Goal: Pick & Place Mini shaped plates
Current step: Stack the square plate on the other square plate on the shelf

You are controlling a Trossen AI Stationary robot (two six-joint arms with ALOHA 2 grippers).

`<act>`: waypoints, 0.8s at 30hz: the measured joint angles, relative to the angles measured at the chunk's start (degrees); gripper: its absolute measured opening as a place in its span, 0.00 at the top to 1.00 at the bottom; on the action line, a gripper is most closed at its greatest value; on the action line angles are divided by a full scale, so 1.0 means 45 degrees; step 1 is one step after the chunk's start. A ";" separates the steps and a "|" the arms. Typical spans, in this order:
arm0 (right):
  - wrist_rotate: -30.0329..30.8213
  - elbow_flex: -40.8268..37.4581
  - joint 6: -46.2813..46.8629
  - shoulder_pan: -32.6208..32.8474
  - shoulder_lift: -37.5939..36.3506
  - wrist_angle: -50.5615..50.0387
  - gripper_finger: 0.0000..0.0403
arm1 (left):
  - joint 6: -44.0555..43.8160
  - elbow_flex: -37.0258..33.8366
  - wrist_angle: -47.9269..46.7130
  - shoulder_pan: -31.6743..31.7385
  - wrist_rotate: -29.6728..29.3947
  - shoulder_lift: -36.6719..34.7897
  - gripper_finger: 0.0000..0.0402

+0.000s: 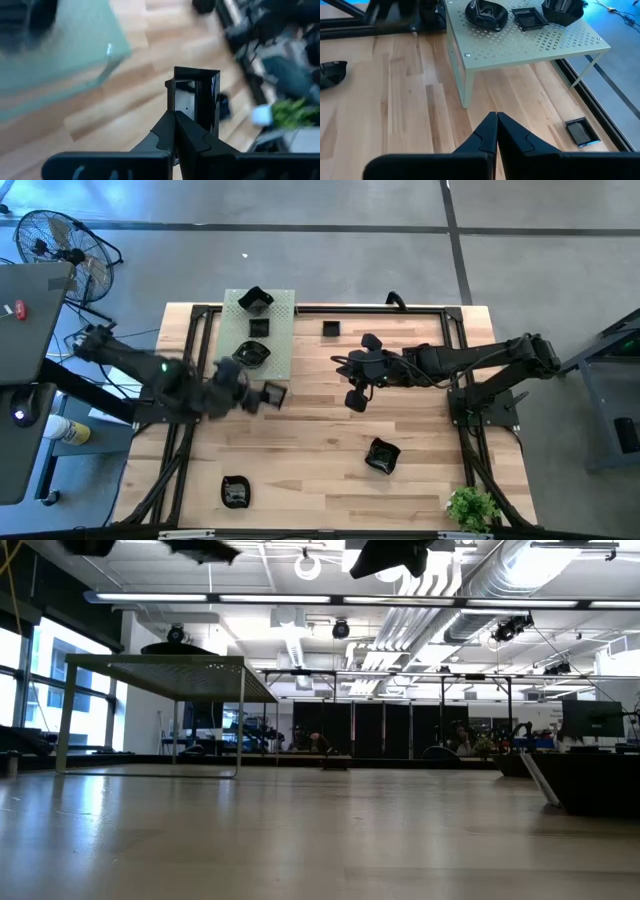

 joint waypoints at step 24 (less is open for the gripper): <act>-0.0372 0.0000 0.0335 0.0204 0.0000 0.0347 0.99 | 0.5664 -0.1775 0.1332 1.2898 0.7394 -0.2595 1.00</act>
